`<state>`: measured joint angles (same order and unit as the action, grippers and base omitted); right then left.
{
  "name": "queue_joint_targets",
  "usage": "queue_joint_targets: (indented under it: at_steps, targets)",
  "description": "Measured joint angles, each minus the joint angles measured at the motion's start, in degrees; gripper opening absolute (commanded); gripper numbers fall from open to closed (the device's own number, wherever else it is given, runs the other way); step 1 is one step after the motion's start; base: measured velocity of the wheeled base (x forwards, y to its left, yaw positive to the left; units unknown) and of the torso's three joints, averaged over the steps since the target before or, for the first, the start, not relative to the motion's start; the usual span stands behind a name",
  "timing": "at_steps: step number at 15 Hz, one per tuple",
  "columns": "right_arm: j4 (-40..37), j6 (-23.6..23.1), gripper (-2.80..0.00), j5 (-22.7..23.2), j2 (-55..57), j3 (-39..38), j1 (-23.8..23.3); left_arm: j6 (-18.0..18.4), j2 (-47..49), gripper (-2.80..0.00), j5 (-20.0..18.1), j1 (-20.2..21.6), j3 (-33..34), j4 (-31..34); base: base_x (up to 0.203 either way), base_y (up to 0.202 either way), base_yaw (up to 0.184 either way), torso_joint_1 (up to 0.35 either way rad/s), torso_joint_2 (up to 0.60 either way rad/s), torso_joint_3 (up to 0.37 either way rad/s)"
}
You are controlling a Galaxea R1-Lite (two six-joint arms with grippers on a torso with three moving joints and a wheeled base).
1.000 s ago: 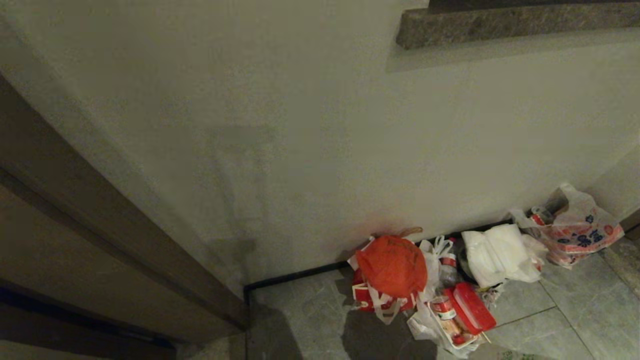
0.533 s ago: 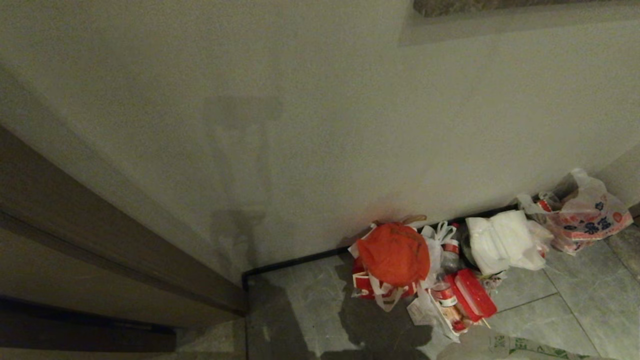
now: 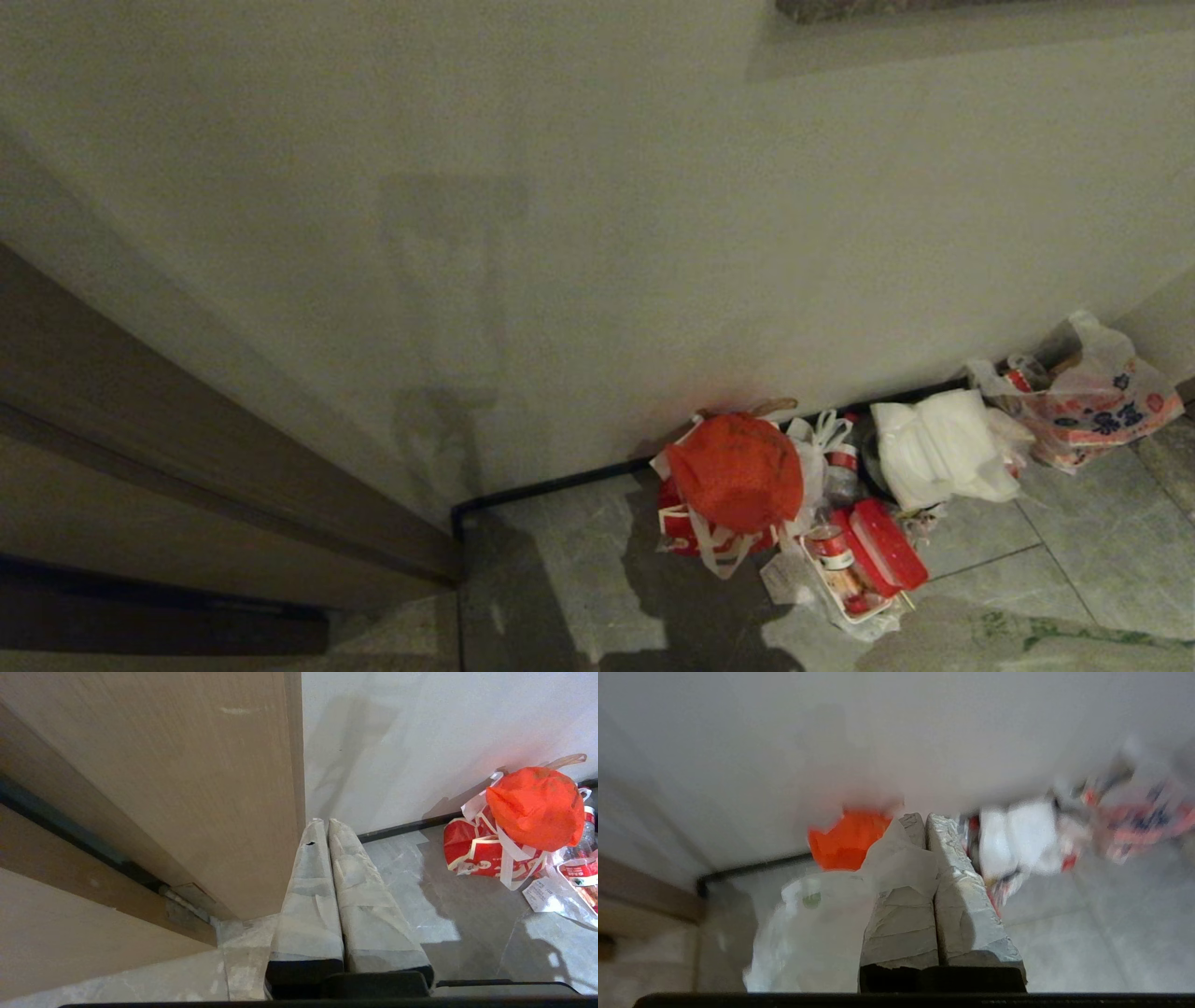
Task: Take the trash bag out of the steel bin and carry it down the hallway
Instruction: Put the trash bag at the door
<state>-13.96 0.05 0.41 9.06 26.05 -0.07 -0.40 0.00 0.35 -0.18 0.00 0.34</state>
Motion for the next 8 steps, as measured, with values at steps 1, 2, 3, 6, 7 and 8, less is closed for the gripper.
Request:
queue_joint_targets:
  at_steps: [1,2,3,6,7,8]
  targets:
    - [-3.7,0.1,-2.80,0.5,4.3,7.4,0.1,0.0,0.0,-2.80,0.0,0.0,0.0,0.0,0.000,0.000,0.000,0.000,0.00,0.000]
    - [-8.2,0.0,-2.80,1.1,10.3,15.8,0.2,0.0,0.0,-2.80,0.0,0.0,0.0,0.0,0.000,0.000,0.000,0.000,0.00,0.000]
    - [-12.5,-0.1,-2.80,1.6,16.7,23.0,0.3,0.0,0.0,-2.80,0.0,0.0,0.0,0.0,0.000,0.000,0.000,0.000,0.00,0.000]
    - [-22.9,-3.5,-2.80,-0.4,36.2,36.9,1.8,0.0,0.0,-2.80,0.0,0.0,0.0,0.0,0.000,0.000,0.000,0.000,0.00,0.000]
    - [-24.8,-4.5,-2.80,-1.7,41.6,38.9,2.9,0.0,0.0,-2.80,0.0,0.0,0.0,0.0,0.000,0.000,0.000,0.000,0.00,0.000]
    - [-25.9,-5.1,-2.80,-2.7,45.9,39.9,3.9,0.1,0.0,-2.80,0.0,0.0,0.0,0.0,0.000,0.000,0.000,0.000,0.00,0.000]
